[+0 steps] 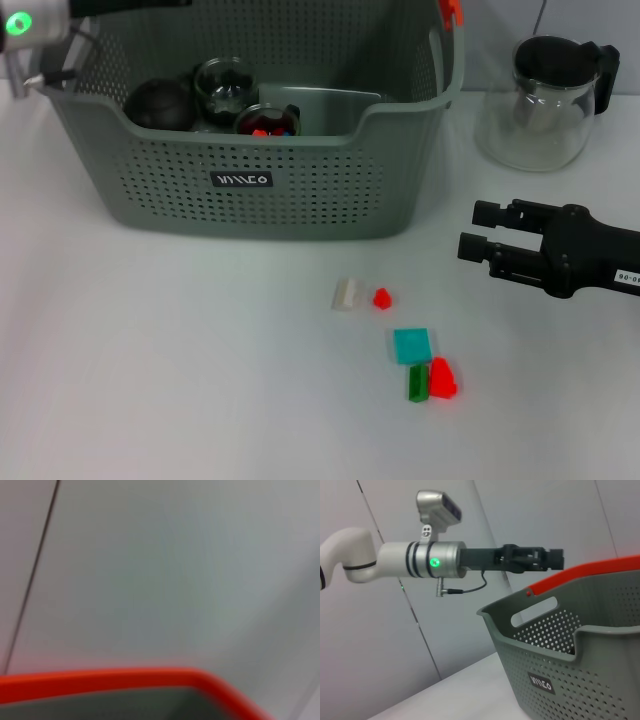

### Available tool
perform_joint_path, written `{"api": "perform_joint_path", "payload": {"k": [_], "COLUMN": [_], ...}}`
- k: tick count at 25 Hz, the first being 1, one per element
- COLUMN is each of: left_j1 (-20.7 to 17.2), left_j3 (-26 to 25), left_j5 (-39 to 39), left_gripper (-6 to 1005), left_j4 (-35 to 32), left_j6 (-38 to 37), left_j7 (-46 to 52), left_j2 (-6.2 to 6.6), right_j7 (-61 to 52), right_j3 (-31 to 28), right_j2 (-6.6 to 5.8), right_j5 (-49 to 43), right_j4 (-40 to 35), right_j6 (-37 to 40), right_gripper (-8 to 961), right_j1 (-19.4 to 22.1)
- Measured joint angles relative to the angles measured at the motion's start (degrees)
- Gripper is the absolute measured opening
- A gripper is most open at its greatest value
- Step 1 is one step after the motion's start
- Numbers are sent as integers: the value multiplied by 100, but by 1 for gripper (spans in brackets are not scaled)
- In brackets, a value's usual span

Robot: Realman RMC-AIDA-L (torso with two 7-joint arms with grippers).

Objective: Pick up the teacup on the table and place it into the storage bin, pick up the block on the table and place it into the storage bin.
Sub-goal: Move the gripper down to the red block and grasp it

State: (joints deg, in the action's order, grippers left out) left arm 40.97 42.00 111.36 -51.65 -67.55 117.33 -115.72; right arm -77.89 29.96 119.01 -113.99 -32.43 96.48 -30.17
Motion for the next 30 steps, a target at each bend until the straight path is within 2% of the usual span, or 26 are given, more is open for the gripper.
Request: {"api": "perform_joint_path", "payload": {"k": [3,5,7,9,11,12,13,16,22,26,27,30], "left_j1": [-457,-796,-1102,-1508,-1811,-2105,-2105,-2391,-2475,-2393,-2381,-2332], "left_j3": [-526,-849,-959,-1004,-1016,-1011,-1011,-1028,-1245,-1248,-1248,-1246], "left_j5": [-971,-1356,-1308,-960,-657,-354,-354,-44,277,285,284,253], "left_gripper": [552,623,659,658,657,657,657,657,657,657,657,657], "left_j4": [205,473,669,829,877,891,891,886,971,1032,1051,1158], "left_j6": [-1321,-2346,-2929,-3310,-3450,-3510,-3510,-3471,-3316,-3274,-3257,-3224], "left_j7": [-1094,-2166,-2975,-3899,-4578,-5151,-5151,-5550,-5673,-5687,-5691,-5699], "left_j2": [-71,-152,-215,-368,-516,-666,-666,-794,-822,-816,-816,-813], "right_j7": [36,50,59,72,74,67,43,-353,-2096,-3127,-3127,-3506], "right_j3": [11,23,35,70,200,300,405,629,1264,1929,1929,2318], "right_j2": [-1,-3,-11,-20,-23,-23,-22,7,22,-23,-23,28], "right_j5": [-21,-38,-43,-69,-188,-283,-421,-853,-1800,-2553,-2553,-3049], "right_j4": [0,0,-1,-25,-91,-147,-234,-649,-1870,-2633,-2633,-2853], "right_j6": [24,39,67,133,210,256,313,428,510,809,809,885], "right_gripper": [638,638,638,638,638,638,638,638,639,639,639,639], "right_j1": [6,10,11,11,10,8,3,-34,-338,-824,-824,-1166]}}
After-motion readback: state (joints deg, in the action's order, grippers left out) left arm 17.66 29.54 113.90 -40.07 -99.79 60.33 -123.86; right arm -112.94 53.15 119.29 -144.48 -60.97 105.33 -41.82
